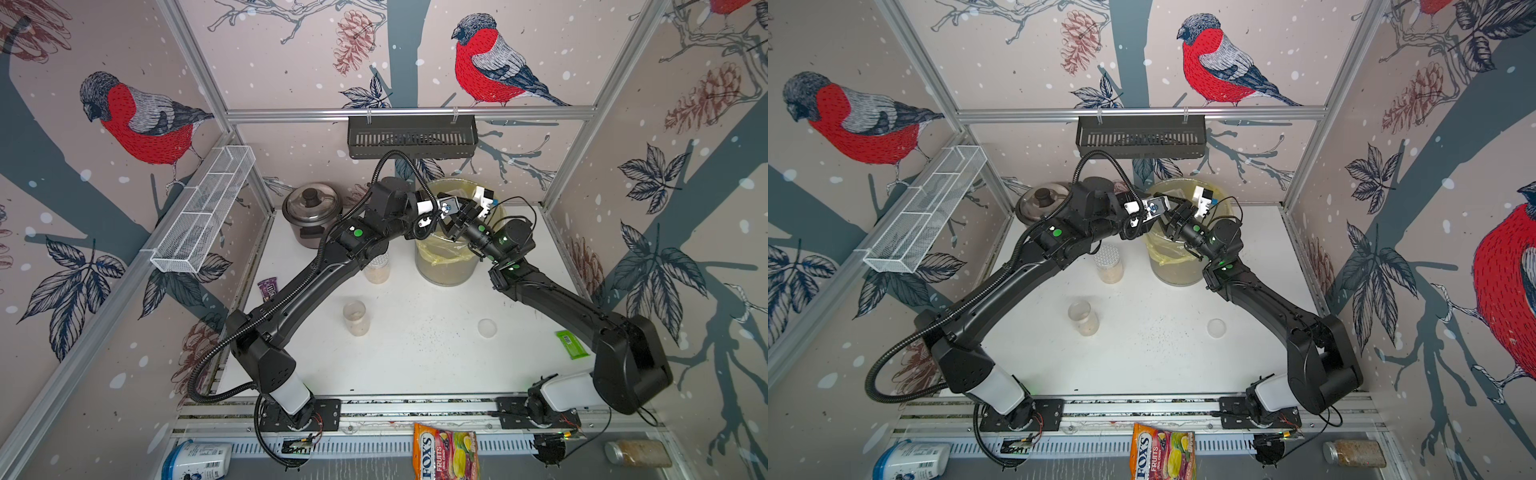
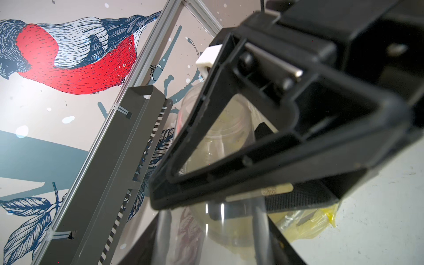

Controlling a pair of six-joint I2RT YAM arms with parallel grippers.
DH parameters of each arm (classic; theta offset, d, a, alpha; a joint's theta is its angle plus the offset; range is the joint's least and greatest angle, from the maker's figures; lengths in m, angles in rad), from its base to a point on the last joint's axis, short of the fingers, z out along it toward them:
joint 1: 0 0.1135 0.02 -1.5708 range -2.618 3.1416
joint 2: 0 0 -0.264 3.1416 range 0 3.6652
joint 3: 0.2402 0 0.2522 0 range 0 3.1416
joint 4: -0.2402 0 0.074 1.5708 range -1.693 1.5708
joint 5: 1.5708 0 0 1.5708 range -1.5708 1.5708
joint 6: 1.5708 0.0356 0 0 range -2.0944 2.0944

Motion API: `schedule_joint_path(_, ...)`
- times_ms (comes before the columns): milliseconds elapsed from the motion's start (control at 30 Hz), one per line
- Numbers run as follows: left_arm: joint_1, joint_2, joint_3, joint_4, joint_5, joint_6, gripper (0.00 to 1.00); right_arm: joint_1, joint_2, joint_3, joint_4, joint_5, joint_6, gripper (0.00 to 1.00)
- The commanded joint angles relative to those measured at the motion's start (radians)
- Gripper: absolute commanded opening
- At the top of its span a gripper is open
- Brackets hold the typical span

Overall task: Empty moldy rice from jars
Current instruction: Pour the moldy rice from the jar into the trash bin.

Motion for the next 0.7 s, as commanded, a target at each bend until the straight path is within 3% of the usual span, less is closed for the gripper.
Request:
schedule_joint_path(0, 0.004, -0.025, -0.001, 0.072, 0.013, -0.006, 0.49, -0.016, 0.0, 0.021, -0.085, 0.159, -0.006, 0.32)
schedule_joint_path(667, 0.004, 0.002, -0.032, 0.088, 0.107, -0.029, 0.64, -0.001, 0.017, 0.073, -0.208, 0.224, -0.053, 0.31)
